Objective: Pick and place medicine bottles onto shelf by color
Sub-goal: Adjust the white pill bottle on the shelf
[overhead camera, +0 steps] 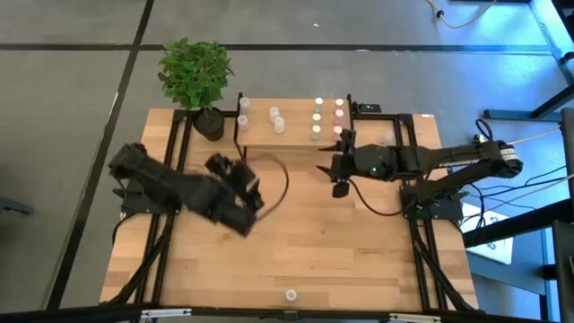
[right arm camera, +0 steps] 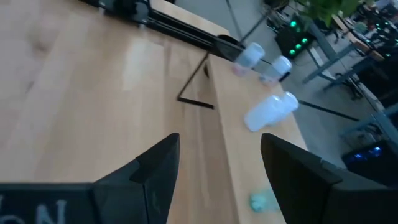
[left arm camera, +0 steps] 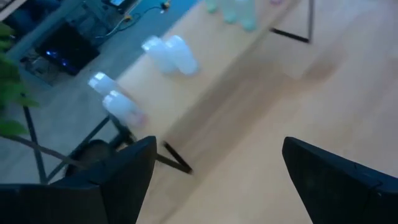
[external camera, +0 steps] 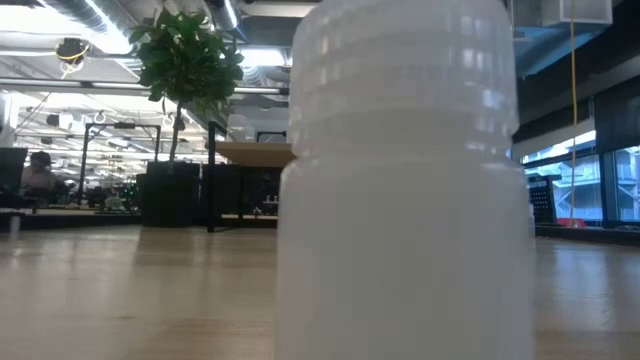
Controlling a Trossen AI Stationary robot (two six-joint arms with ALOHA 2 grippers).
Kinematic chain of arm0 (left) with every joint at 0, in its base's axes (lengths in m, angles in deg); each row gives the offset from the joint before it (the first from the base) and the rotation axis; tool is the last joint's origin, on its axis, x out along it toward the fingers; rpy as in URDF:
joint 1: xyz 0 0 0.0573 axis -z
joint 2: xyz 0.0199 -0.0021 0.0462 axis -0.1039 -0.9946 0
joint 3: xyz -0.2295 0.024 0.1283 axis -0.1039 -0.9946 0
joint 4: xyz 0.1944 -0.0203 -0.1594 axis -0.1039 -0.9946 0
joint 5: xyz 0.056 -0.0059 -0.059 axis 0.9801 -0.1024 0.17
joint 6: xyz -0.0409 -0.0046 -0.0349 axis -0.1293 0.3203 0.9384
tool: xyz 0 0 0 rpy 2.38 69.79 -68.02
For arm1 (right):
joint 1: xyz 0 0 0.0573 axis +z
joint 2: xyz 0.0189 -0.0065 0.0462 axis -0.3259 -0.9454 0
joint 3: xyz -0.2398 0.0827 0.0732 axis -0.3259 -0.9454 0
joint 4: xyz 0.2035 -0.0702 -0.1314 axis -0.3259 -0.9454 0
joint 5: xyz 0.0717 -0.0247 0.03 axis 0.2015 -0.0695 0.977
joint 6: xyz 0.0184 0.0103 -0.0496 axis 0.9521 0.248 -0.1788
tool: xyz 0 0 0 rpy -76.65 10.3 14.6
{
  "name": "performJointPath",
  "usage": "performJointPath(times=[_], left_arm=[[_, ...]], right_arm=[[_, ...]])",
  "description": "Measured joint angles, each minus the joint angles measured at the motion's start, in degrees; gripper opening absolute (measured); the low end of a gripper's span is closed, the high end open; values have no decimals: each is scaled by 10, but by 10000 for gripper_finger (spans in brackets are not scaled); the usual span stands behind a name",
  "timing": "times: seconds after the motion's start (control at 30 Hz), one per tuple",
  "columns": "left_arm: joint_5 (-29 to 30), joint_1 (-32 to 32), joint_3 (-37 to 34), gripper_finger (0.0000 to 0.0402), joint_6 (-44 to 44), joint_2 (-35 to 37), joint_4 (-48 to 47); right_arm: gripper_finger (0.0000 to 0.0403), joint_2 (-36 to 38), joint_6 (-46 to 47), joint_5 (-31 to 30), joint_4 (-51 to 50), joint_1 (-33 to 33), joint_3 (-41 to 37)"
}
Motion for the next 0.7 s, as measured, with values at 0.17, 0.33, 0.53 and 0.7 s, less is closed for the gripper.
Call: performJointPath(times=[0.17,0.33,0.53,0.7], left_arm=[[-71,-113,59,344,-195,39,54],[-225,-243,117,344,-466,40,137],[-396,-393,139,344,-801,40,197],[-416,-471,130,344,-943,39,244]], right_arm=[[227,0,6,1,0,15,0],[227,0,12,0,-10,15,0],[227,0,15,0,-28,15,0],[227,0,44,-1,-43,15,0]])
